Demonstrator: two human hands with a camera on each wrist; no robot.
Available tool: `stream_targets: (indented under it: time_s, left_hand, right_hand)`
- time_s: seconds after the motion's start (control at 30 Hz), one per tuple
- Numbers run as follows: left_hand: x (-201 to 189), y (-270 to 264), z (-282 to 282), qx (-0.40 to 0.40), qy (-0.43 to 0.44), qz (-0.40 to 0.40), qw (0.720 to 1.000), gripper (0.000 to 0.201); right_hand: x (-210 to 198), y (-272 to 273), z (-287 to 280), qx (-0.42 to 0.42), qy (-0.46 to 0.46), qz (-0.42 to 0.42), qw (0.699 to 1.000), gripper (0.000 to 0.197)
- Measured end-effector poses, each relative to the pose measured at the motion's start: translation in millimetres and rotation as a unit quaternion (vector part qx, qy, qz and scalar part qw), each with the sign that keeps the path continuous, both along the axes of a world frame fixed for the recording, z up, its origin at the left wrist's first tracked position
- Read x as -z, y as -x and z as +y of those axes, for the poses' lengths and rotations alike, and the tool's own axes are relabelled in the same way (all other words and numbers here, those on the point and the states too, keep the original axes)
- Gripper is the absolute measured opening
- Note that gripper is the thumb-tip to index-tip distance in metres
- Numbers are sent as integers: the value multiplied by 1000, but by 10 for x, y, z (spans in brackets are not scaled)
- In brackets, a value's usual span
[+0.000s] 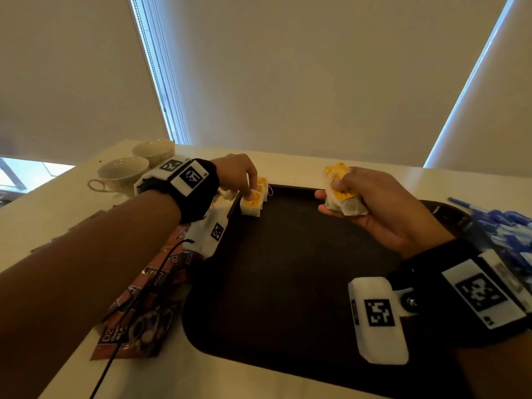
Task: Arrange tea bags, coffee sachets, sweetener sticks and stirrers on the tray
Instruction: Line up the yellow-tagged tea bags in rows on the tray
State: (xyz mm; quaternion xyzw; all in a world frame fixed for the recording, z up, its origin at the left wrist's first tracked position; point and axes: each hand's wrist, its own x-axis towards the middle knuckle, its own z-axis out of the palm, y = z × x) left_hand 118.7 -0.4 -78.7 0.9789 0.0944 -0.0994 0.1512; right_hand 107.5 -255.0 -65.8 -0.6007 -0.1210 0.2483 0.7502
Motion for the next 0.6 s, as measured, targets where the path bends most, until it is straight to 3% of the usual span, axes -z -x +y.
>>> stream_targets:
  time_s: [0.17,0.33,0.47,0.6]
  left_hand:
    - [41,-49,21,-6,-17,-51,999,17]
    - [18,-40,42,2,-39,-90,995,27]
    - [-310,157,-158,11,108,-225,968,27]
    - [-612,456,-531,80,211,-152,962,29]
  right_hand:
    - [39,-30,2,-5,46,-22,999,36]
    - [46,-34,6,-8,61,-34,998,37]
    - [44,-35,-3,-14,61,-42,997,34]
    - [43,-23,4,-25,44,-44,998,28]
